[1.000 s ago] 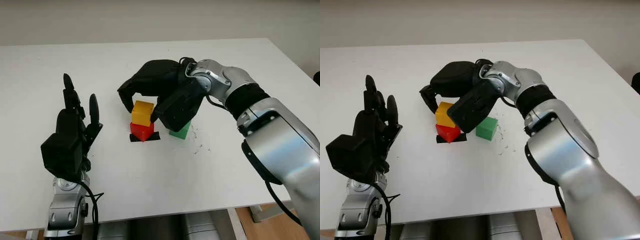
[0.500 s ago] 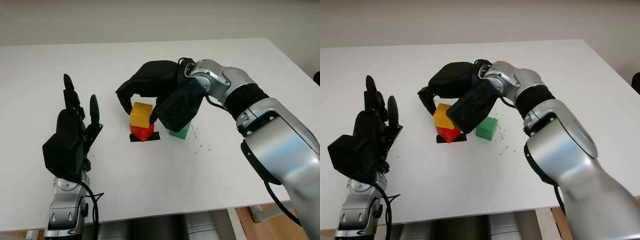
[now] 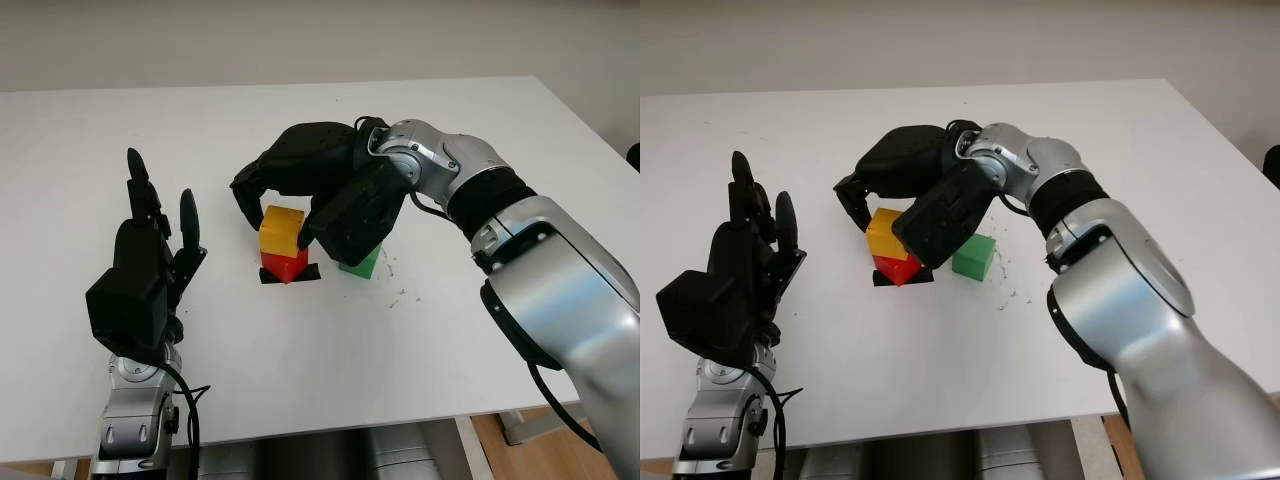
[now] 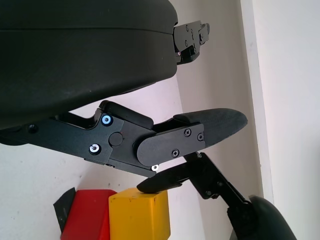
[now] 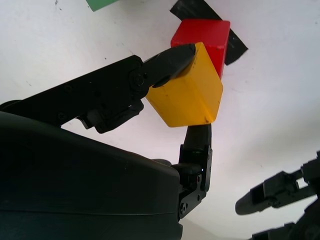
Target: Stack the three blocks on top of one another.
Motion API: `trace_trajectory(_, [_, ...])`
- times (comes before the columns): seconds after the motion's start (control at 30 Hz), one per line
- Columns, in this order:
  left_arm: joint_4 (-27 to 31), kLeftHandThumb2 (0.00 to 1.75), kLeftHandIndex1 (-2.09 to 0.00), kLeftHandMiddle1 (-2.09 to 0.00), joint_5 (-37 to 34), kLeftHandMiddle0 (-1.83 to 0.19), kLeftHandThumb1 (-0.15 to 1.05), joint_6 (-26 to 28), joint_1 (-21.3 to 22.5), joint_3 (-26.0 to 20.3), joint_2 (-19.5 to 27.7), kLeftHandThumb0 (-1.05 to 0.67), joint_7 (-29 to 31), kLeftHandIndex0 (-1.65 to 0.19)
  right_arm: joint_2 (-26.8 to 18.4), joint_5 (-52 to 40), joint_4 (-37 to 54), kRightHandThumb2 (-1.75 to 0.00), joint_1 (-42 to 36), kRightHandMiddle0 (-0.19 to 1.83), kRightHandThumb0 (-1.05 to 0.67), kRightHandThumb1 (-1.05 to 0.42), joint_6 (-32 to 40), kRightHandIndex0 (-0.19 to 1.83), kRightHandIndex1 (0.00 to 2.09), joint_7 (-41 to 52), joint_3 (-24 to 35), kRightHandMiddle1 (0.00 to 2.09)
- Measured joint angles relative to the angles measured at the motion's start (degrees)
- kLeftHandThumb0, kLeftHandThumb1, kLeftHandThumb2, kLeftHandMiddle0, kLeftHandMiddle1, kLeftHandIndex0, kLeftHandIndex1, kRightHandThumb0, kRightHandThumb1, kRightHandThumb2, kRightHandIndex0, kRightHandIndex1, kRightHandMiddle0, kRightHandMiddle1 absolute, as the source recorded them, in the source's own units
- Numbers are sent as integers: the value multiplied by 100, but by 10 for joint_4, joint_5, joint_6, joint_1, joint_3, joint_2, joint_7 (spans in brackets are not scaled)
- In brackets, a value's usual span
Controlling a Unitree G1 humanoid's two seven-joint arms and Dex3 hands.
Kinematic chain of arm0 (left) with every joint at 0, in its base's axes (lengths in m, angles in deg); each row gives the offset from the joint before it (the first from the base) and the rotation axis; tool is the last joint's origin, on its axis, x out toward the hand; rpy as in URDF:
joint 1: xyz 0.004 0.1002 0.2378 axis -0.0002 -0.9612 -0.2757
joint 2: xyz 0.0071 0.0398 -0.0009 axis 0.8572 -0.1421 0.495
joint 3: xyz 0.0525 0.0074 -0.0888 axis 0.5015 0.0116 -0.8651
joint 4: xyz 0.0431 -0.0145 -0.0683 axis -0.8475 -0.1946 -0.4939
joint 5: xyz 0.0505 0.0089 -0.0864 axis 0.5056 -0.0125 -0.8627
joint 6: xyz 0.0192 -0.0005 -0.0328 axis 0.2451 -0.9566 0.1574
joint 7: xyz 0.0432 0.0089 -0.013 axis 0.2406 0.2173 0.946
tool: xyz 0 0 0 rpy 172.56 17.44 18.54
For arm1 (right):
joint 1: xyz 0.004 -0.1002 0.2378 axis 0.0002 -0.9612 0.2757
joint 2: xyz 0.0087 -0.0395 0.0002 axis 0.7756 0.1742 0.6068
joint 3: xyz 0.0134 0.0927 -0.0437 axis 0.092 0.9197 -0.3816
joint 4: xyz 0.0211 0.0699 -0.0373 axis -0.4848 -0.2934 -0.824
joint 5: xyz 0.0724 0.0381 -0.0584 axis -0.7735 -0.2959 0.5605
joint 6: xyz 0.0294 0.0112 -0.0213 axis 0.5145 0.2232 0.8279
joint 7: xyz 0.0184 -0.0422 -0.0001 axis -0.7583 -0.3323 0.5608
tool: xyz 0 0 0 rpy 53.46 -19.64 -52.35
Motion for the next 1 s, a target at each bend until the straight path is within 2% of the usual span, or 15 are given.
trace_trajectory(0.1, [0,66,0,0,0,19,105,0,0,0,0,-73,0,19,0,-2,0,-5,0,20,-57,-87,4,12,5,6,0,78])
trace_trajectory(0.5, [0,66,0,0,0,19,105,-7,0,0,0,-72,0,19,0,-39,-1,-5,-1,9,-69,-88,-2,5,3,34,16,60])
trace_trajectory(0.67, [-1,67,0,0,2,19,105,-7,0,0,0,-72,-2,19,1,-64,-6,-5,-1,-2,-77,-88,-4,-7,2,61,27,36])
trace_trajectory(0.77, [-2,67,0,0,2,19,105,-7,0,0,0,-72,-3,19,1,-75,-6,-5,-1,-4,-75,-87,-4,-13,2,78,36,27])
trace_trajectory(1.0, [-2,66,0,0,-2,19,105,-7,0,0,-3,-73,-2,19,-15,-186,-5,-6,8,11,-70,-87,18,-3,8,127,131,27])
